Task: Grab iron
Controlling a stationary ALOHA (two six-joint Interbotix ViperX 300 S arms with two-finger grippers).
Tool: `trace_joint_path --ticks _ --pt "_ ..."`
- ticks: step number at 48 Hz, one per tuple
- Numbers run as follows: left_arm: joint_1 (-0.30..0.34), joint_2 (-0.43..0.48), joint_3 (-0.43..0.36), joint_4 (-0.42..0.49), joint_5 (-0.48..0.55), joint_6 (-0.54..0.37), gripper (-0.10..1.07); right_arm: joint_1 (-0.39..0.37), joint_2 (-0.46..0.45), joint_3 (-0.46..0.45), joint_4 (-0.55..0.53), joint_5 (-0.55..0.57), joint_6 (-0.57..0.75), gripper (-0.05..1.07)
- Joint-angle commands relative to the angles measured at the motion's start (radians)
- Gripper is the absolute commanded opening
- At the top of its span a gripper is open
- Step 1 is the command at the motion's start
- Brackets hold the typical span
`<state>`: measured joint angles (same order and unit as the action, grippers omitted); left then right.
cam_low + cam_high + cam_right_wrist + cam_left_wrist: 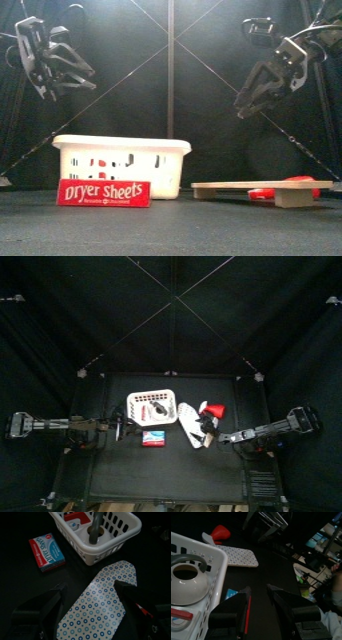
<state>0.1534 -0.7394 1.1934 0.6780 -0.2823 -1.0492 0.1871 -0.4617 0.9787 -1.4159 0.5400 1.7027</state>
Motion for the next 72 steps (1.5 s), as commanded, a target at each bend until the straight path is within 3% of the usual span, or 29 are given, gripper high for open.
trace_joint_path --ticks 1,8,20,28,34,41,47,58,72 --pt "-0.009 0.003 -0.04 -0.006 -0.009 0.002 0.75 0.002 -0.018 -0.02 -0.003 0.003 -0.005 1.03" --pt "-0.009 0.031 -0.086 -0.012 -0.009 0.0 0.75 0.0 -0.023 -0.023 -0.014 0.003 -0.006 1.03" --pt "-0.008 0.189 -0.155 -0.035 0.0 0.005 0.75 -0.048 -0.032 -0.037 -0.072 0.005 -0.009 1.03" --pt "-0.006 0.213 -0.198 -0.071 0.057 0.005 0.75 -0.071 -0.04 -0.034 -0.075 0.005 -0.011 1.03" --pt "-0.009 0.198 -0.264 -0.103 0.218 0.002 0.75 -0.086 -0.046 -0.028 -0.078 0.003 -0.012 1.03" --pt "-0.008 0.186 -0.362 -0.163 0.548 0.002 0.75 -0.1 -0.051 -0.018 -0.08 0.005 -0.012 1.03" --pt "-0.005 0.202 -0.408 -0.183 0.723 -0.011 0.75 -0.114 -0.055 -0.009 -0.08 0.005 -0.012 1.03" --pt "0.049 0.344 -0.416 -0.196 0.724 -0.029 0.75 -0.155 -0.057 0.002 -0.057 0.003 -0.009 1.03" --pt "0.092 0.42 -0.41 -0.19 0.749 -0.04 0.75 -0.16 -0.055 0.012 -0.048 -0.002 -0.009 1.03"
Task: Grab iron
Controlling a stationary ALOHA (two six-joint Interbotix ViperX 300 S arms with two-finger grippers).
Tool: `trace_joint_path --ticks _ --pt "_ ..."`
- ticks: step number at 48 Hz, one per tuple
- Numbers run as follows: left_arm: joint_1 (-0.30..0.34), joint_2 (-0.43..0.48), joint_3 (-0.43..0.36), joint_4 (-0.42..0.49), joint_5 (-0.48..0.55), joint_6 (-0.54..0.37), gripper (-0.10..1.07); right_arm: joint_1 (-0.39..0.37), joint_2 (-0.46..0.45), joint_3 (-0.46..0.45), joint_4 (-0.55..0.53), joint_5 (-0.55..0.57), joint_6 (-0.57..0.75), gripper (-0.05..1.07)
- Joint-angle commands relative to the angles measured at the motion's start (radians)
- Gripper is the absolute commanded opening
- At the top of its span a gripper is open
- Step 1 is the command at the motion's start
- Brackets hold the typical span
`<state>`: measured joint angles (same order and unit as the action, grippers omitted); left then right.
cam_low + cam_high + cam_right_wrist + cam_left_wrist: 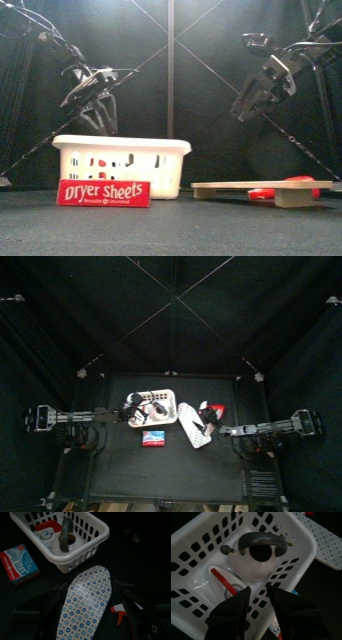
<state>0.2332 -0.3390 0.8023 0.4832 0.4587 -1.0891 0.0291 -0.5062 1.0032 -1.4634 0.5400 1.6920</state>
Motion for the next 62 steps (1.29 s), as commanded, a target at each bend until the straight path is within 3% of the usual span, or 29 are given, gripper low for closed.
trace_joint_path --ticks 1,16,50,62 --pt "0.014 0.026 -0.02 0.006 0.012 0.0 0.75 -0.003 -0.011 -0.012 -0.002 -0.002 0.003 1.03" --pt "0.003 0.094 -0.077 0.028 0.196 0.002 0.75 -0.003 -0.012 -0.011 0.011 -0.003 0.002 1.03" --pt "0.005 0.222 -0.101 -0.009 0.192 0.003 0.75 -0.006 -0.012 -0.006 0.011 -0.003 0.0 1.03" --pt "0.006 0.239 -0.103 -0.017 0.192 0.002 0.66 -0.006 -0.011 -0.005 0.011 -0.003 0.0 1.03"
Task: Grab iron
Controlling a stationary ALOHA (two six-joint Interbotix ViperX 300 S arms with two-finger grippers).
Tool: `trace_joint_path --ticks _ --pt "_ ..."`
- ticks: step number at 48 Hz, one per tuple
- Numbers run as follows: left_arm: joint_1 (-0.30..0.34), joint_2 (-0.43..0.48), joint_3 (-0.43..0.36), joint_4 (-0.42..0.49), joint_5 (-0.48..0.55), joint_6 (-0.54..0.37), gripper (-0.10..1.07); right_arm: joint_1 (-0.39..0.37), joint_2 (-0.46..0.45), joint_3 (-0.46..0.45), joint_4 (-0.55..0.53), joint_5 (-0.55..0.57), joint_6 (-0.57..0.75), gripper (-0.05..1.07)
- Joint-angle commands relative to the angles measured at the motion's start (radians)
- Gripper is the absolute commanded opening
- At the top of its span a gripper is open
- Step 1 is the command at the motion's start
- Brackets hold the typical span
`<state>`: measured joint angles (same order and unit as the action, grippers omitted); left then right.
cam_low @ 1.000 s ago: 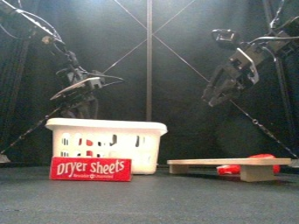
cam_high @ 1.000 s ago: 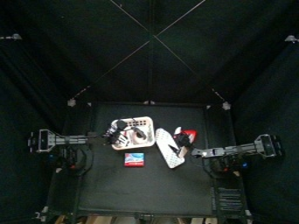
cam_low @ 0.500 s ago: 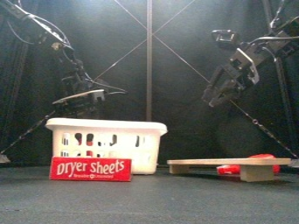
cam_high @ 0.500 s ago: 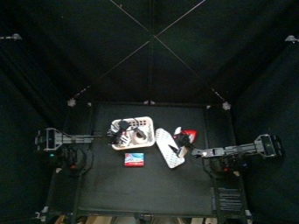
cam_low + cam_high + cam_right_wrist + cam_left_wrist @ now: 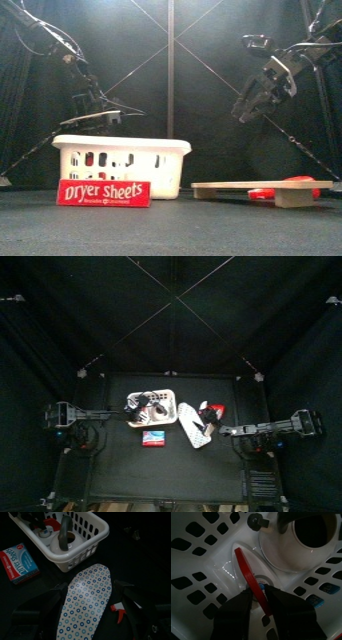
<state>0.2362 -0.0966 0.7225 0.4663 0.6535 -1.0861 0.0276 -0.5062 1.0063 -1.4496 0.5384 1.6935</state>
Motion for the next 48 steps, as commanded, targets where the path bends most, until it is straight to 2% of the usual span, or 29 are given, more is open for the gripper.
trace_joint_path --ticks 1,11,19,29,41,48 --pt "0.003 -0.003 -0.023 0.0 -0.003 -0.002 0.64 -0.005 -0.011 -0.008 -0.003 -0.002 0.0 1.03" --pt "0.003 -0.011 -0.031 0.003 -0.005 0.003 0.53 -0.003 -0.011 -0.005 -0.003 -0.002 0.0 1.03" --pt "-0.002 -0.051 -0.041 0.005 -0.003 0.005 0.47 -0.005 -0.012 0.002 -0.002 -0.002 0.0 1.03" --pt "-0.003 -0.153 -0.041 0.014 -0.003 0.003 0.47 -0.005 -0.012 0.002 -0.002 -0.002 0.0 1.03" --pt "-0.005 -0.222 -0.009 0.026 -0.005 0.006 0.47 -0.003 -0.011 0.003 0.005 -0.002 0.0 1.03" --pt "-0.012 -0.255 0.003 0.043 -0.005 0.005 0.47 -0.005 -0.006 0.02 0.043 -0.023 0.0 1.03"
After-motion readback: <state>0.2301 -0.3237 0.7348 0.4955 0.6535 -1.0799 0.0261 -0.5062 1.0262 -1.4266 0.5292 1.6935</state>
